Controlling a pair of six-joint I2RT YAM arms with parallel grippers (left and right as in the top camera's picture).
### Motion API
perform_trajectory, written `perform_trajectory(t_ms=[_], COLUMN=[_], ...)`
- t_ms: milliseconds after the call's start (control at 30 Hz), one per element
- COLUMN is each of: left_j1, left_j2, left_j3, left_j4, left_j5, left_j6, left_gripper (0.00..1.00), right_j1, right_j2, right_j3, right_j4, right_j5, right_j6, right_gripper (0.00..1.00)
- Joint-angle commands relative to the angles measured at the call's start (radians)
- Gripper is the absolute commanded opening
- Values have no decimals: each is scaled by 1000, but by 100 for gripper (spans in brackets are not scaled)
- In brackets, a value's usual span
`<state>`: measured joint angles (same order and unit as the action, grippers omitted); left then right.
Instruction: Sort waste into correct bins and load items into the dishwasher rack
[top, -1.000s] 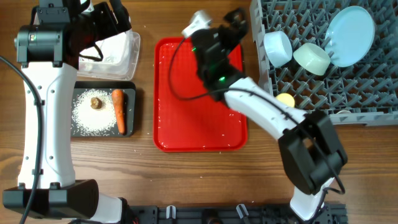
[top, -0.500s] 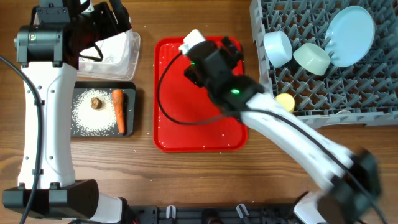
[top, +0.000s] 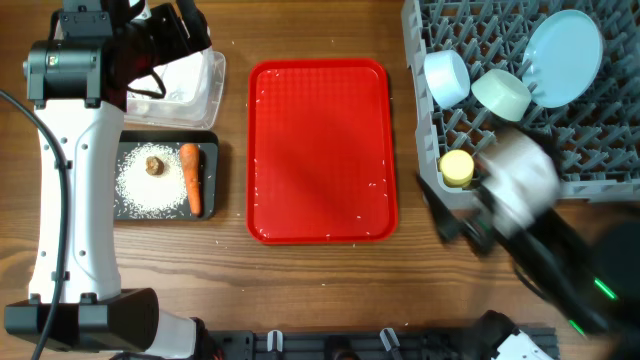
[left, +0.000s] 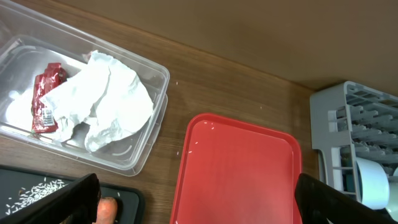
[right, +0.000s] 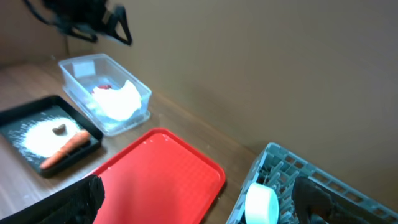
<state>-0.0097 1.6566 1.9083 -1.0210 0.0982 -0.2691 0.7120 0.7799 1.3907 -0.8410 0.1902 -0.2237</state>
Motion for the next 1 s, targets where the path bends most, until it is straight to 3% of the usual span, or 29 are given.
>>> perform_trajectory(t_ms=[0, 367, 500, 667, 833, 967], left_j1=[7, 7, 7, 7, 7, 7], left_j2=[-26, -26, -26, -26, -26, -26], left_j3=[-1, -1, -1, -1, -1, -1], left_j4=[2, 2, 2, 2, 2, 2], left_j5=[-6, -6, -6, -6, -6, -6], left_j6=[-8, -8, -8, -8, -8, -8], left_gripper=[100, 100, 100, 100, 100, 100], right_j1=[-2, -2, -2, -5, -144, -268], right_j2=[-113, -227, -225, -228, -235, -248], right_j3=[4, 4, 0, -83, -261, -382], right_j4=[-51, -336, -346, -254, -75, 114], right_j5=[-56, -57, -16, 230, 145, -51], right_j6=[16, 19, 57, 359, 339, 156], right_gripper=[100, 100, 100, 100, 100, 100])
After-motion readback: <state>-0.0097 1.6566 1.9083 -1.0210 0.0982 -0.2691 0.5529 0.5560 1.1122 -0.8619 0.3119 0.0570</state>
